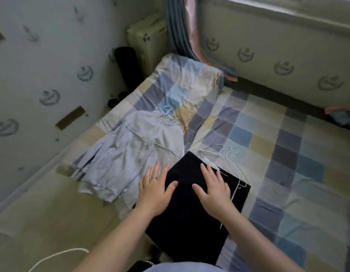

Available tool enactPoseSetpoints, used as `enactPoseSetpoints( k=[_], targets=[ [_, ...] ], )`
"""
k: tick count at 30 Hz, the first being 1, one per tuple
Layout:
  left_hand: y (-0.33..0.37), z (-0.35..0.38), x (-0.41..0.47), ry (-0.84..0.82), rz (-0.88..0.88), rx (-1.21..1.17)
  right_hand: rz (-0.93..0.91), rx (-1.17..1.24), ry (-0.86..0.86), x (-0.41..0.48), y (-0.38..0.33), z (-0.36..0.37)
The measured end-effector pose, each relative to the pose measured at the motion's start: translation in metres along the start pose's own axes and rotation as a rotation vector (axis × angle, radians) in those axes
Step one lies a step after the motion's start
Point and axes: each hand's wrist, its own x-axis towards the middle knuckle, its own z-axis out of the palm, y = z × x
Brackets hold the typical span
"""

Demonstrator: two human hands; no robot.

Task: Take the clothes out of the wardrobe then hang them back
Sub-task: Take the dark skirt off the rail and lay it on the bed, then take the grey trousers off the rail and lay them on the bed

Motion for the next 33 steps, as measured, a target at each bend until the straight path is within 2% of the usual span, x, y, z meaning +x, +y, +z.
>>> enactPoseSetpoints(
  k=[7,13,18,27,33],
  targets=[
    [-0.03,-0.004,-0.097,0.134,-0.222,-0.022,-0.276,-0.118,-0.15,-0.037,-0.039,0.029],
    [-0.079,-0.016,-0.203,0.255,-0.509,-0.013,-0.581,-0.254,-0.324,-0.079,-0.097,0.078],
    [-0.127,-0.016,-0.306,0.344,-0.744,-0.016,-0.822,-0.338,-0.405,-0.136,-0.152,0.136],
    [-0.201,-0.007,-0.54,0.644,-1.084,-0.086,-1.286,-0.441,-0.573,-0.321,-0.24,0.243],
    [-0.226,-0.03,-0.712,0.907,-1.241,0.028,-1.648,-0.366,-0.582,-0.475,-0.304,0.301]
  ],
)
